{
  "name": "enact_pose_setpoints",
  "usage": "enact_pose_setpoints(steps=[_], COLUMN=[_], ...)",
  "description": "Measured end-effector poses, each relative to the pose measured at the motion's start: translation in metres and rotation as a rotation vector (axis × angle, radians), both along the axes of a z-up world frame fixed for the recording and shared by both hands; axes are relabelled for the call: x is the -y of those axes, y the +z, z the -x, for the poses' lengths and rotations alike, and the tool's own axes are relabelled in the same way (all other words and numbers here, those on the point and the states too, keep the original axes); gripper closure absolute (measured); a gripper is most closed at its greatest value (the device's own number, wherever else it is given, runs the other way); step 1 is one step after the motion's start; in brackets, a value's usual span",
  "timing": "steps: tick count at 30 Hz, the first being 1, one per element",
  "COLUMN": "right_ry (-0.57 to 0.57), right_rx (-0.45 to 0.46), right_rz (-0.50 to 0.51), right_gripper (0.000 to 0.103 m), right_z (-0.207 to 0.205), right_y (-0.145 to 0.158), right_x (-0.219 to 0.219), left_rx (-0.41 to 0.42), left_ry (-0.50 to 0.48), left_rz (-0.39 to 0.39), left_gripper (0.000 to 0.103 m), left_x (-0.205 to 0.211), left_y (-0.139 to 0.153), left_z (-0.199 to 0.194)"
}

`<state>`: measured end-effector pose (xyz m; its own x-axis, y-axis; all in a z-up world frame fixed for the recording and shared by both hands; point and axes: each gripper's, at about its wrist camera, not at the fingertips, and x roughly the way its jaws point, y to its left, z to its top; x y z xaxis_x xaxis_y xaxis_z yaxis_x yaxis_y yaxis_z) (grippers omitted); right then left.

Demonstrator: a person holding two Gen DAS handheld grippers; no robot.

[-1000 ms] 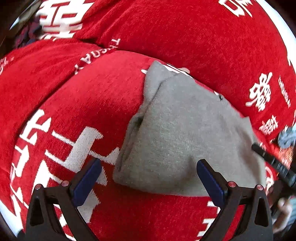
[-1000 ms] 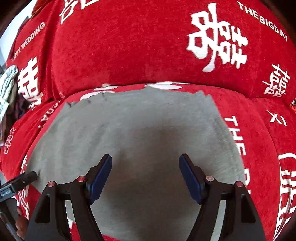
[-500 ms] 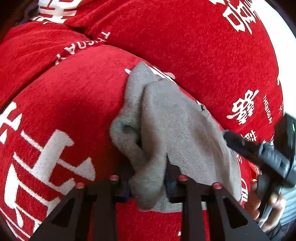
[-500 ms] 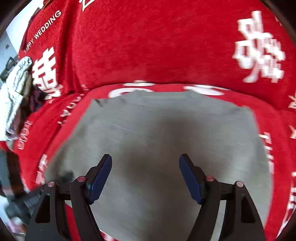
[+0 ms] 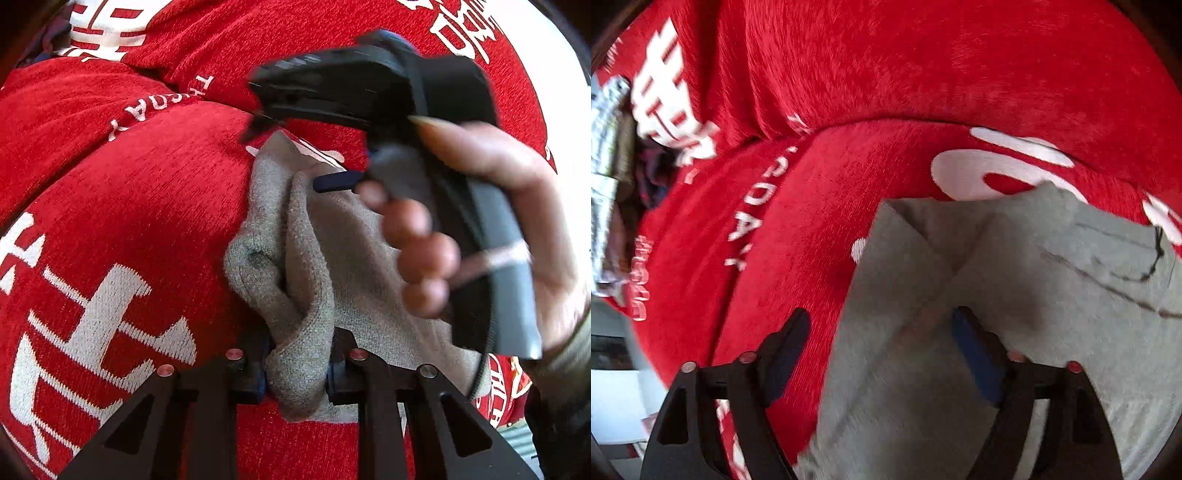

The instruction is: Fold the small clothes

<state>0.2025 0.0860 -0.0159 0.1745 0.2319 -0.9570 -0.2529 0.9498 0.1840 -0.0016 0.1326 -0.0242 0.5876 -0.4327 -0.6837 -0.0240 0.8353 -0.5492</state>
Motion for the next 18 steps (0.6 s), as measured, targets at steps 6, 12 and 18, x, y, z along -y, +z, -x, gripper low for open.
enact_pose_setpoints(steps=[6, 12, 18], right_ry=[0.094, 0.031, 0.013], right_rx=[0.100, 0.067, 0.081], right_rz=[0.245, 0.088, -0.045], right_gripper=[0.036, 0.078, 0.079], right_z=[0.014, 0.008, 0.013], right_y=[-0.009, 0.006, 0.019], right_x=[-0.024, 0.018, 0.043], left_rx=[-0.003, -0.010, -0.019], left_ry=[-0.003, -0.003, -0.018], left_rz=[0.000, -0.093, -0.193], left_gripper=[0.081, 0.082, 0.082], left_x=[-0.001, 0.011, 0.022], left_y=[0.000, 0.012, 0.025], left_z=[0.000, 0.000, 0.001])
